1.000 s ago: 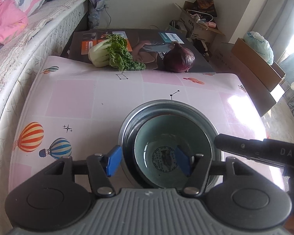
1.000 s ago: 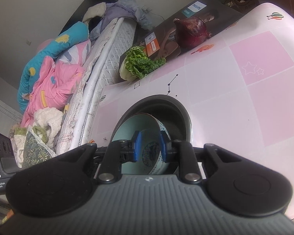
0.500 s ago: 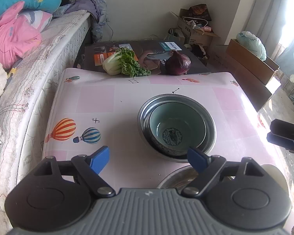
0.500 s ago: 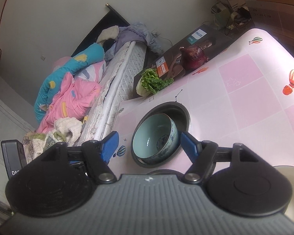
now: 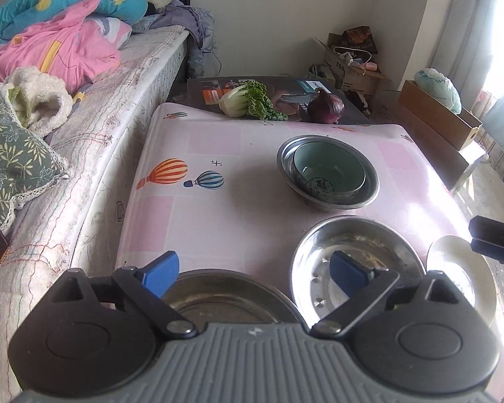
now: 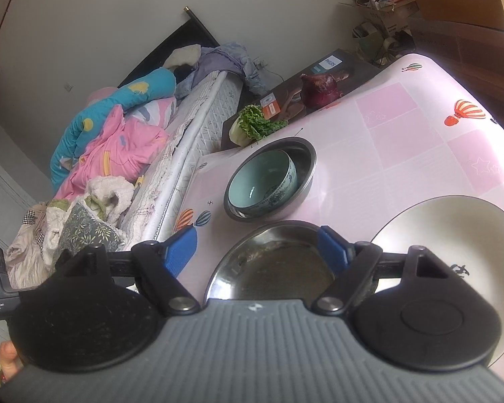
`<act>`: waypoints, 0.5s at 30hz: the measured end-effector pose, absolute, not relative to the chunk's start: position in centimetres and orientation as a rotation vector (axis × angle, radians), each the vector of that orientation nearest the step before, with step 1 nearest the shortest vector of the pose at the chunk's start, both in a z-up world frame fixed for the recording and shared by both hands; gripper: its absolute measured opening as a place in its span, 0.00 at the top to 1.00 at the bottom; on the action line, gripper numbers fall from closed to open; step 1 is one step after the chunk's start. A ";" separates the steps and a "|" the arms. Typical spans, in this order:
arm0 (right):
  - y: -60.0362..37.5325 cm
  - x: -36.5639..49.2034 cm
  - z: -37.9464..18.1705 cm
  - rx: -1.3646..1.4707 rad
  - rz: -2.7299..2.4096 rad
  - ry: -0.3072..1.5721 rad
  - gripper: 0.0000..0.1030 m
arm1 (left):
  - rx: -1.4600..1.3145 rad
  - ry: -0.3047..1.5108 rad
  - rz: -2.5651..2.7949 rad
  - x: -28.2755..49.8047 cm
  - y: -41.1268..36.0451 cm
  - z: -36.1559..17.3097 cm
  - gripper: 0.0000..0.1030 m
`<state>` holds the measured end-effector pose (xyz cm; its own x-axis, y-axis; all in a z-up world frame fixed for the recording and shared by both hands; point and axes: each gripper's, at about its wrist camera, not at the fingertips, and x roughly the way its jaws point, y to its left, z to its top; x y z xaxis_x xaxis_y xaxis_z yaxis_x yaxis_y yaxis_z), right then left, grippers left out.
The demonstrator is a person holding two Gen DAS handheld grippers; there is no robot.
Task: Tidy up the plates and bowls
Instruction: 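Close the left gripper on the large steel basin rim while the right gripper grips its opposite rim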
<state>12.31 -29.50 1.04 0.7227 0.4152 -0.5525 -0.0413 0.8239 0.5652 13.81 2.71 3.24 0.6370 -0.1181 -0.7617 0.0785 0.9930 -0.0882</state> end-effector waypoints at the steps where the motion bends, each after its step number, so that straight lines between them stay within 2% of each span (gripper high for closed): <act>1: -29.1 11.7 0.8 0.555 0.268 0.732 0.24 | -0.057 0.874 -0.105 13.3 3.1 3.0 0.06; 15: -21.9 7.1 -1.9 0.446 0.313 0.839 0.24 | -0.088 0.884 0.030 6.3 8.0 -0.6 0.06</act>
<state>7.15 -21.91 -1.91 0.6310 0.4356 -0.6419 -0.0917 0.8635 0.4959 6.34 7.97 -0.57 0.6339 -0.0096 -0.7733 -0.0629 0.9960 -0.0640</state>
